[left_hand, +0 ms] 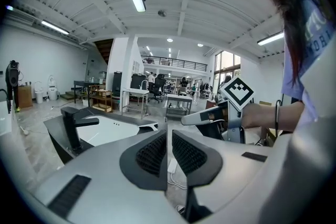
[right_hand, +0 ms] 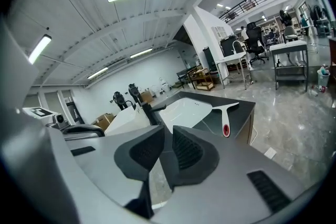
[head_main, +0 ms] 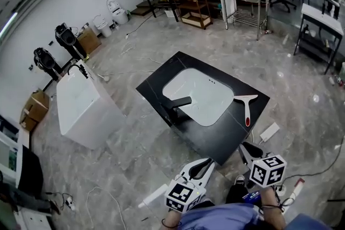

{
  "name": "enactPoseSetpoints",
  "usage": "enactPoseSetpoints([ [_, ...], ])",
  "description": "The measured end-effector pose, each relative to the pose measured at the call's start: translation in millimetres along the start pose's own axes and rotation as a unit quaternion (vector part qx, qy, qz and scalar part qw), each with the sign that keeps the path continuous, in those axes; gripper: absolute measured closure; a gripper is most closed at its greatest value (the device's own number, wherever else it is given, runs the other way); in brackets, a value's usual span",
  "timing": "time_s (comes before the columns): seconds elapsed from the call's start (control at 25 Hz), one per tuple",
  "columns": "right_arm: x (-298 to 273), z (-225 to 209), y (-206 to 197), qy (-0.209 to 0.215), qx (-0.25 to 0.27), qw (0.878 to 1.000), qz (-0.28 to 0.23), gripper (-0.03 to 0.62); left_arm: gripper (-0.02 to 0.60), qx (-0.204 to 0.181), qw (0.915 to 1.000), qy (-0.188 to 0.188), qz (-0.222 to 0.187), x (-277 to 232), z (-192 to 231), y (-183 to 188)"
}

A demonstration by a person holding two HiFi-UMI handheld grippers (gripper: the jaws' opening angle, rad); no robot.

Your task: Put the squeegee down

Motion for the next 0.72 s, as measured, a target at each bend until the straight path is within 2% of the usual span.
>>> enactPoseSetpoints([
  [0.24, 43.5, 36.5, -46.9, -0.038, -0.023, 0.999, -0.014, 0.536, 0.551, 0.011, 0.9995, -0.029, -0.002, 53.3, -16.4, -38.0],
  [0.4, 75.3, 56.6, -83.3, -0.055, -0.024, 0.998, -0.002, 0.537, 0.551, 0.024, 0.9983, -0.052, -0.007, 71.4, -33.3, -59.5],
  [0.72, 138.9, 72.1, -114.5, -0.075, -0.023, 0.997, 0.012, 0.542, 0.551, 0.023, 0.9943, -0.101, -0.022, 75.4, -83.8, -55.6],
])
Point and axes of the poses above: the fingertips, and each gripper's own axes: x backward along the fingers, z to its left, y out of its top, the point moved 4 cm from there along x, backward along the fingers, and after that the axes turned 9 degrees about -y, right-handed, at the moved point
